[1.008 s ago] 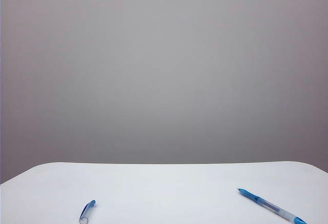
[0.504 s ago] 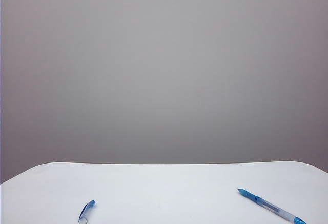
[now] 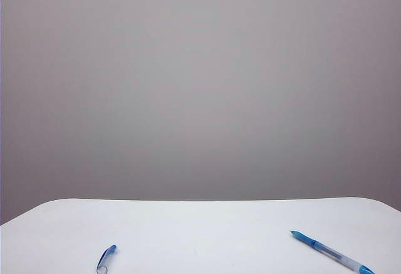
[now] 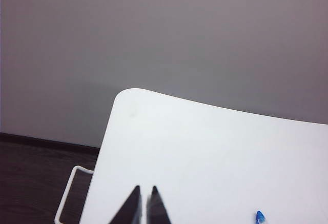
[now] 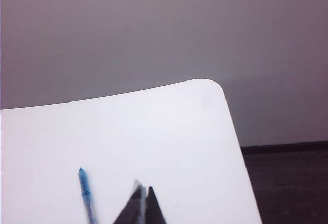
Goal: Pick up the pen and remove the cap.
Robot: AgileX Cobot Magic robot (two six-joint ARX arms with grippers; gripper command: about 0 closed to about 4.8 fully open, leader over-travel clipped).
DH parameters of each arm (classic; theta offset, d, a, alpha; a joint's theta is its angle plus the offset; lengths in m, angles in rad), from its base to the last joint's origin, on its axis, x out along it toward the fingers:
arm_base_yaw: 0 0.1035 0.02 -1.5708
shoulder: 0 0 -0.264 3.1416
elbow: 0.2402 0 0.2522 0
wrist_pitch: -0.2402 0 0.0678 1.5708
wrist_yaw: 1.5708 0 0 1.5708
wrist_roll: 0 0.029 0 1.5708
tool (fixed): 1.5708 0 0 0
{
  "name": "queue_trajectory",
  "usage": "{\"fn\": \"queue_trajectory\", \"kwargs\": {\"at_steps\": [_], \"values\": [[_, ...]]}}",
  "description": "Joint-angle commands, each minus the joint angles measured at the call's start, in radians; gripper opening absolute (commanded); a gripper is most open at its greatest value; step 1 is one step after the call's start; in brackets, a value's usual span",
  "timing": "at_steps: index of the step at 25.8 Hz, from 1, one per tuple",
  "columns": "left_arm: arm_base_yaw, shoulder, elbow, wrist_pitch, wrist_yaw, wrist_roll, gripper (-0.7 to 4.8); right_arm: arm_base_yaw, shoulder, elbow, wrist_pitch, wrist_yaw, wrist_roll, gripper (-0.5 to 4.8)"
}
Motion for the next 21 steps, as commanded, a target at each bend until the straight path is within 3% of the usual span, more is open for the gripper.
{"fn": "queue_trajectory", "kwargs": {"at_steps": [1,21], "values": [[0.000,0.002,0.000,-0.009,0.011,0.010,0.30,0.001,0.000,-0.006,0.005,-0.003,0.004,0.00],[-0.023,0.001,0.001,-0.006,0.000,0.018,0.30,0.000,0.000,-0.006,0.005,-0.004,0.004,0.00]]}}
